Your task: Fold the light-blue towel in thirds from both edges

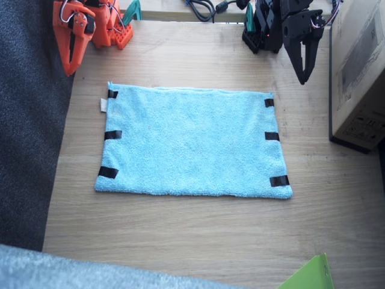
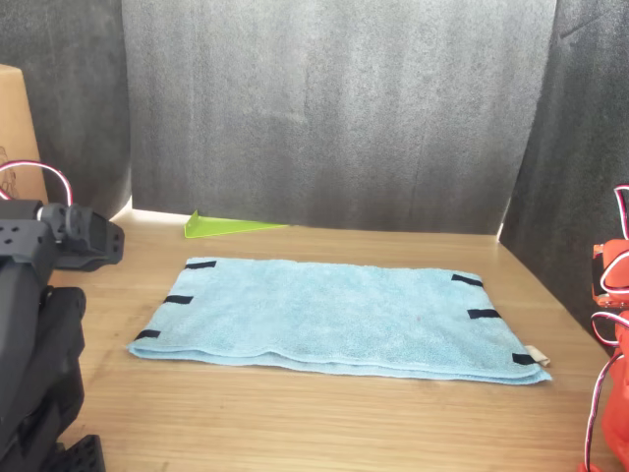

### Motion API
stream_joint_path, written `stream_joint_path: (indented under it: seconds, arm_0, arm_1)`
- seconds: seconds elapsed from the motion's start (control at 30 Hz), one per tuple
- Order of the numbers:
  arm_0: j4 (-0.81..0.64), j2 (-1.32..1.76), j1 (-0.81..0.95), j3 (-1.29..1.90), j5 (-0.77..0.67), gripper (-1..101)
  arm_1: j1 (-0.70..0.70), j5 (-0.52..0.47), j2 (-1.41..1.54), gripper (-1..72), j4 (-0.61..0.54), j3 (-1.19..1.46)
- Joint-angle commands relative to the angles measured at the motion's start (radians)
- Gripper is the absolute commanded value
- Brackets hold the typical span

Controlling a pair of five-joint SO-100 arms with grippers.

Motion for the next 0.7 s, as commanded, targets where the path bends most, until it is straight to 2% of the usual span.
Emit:
stream_joint_path:
  seconds: [0.0, 0.67]
  arm_0:
    - [0.026, 0.005, -0.046, -0.002, 0.029, 0]
    - [0.026, 0.005, -0.041, -0.002, 0.031, 0]
  arm_1:
    - [0.04, 0.012, 0.003, -0.1, 0.011, 0.0]
    - [0.041, 0.015, 0.003, -0.1, 0.006, 0.002]
